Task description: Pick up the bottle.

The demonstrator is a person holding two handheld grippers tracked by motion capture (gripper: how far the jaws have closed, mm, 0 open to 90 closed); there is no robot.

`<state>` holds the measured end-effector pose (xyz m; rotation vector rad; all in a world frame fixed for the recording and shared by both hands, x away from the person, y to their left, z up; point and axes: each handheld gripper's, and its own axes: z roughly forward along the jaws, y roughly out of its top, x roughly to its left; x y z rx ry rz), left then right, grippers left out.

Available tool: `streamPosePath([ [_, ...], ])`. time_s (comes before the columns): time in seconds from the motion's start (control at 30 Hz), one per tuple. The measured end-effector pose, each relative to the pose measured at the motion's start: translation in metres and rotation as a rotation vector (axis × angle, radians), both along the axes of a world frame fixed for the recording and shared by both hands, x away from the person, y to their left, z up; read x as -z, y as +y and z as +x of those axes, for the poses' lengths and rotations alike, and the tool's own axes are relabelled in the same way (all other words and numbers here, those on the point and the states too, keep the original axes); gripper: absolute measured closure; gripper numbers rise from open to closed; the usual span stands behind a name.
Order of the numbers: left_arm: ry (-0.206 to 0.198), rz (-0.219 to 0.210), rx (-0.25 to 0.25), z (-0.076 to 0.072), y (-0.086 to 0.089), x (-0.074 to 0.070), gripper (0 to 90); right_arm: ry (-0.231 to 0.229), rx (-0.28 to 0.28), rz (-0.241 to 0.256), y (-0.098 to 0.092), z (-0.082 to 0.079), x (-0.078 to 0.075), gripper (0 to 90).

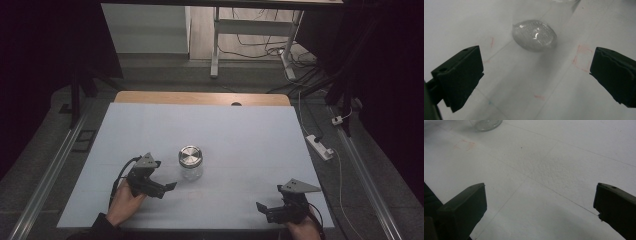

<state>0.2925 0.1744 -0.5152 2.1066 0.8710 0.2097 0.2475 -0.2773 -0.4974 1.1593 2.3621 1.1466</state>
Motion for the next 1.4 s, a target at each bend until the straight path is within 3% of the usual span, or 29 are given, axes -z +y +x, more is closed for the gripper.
streamPosePath([
  [0.7, -0.041, 0.023, 0.103, 0.039, -0.049, 0.005, 0.0, 0.004, -0.007, 0.003, 0.0, 0.001, 0.0, 0.0],
  [0.97, -0.071, 0.027, 0.109, 0.048, -0.055, 0.006, 1.1, 0.006, -0.008, 0.003, 0.0, 0.001, 0.0, 0.0],
  [1.13, -0.085, 0.037, 0.102, 0.051, -0.057, 0.006, 6.5, 0.006, -0.009, 0.001, 0.0, 0.001, 0.0, 0.0],
  [1.27, -0.088, 0.028, 0.125, 0.05, -0.057, 0.006, 14.6, 0.007, -0.009, 0.001, 0.0, 0.001, 0.0, 0.0],
  [1.4, -0.094, 0.036, 0.123, 0.049, -0.058, 0.006, 15.1, 0.008, -0.011, -0.001, 0.001, 0.001, 0.001, 0.0],
])
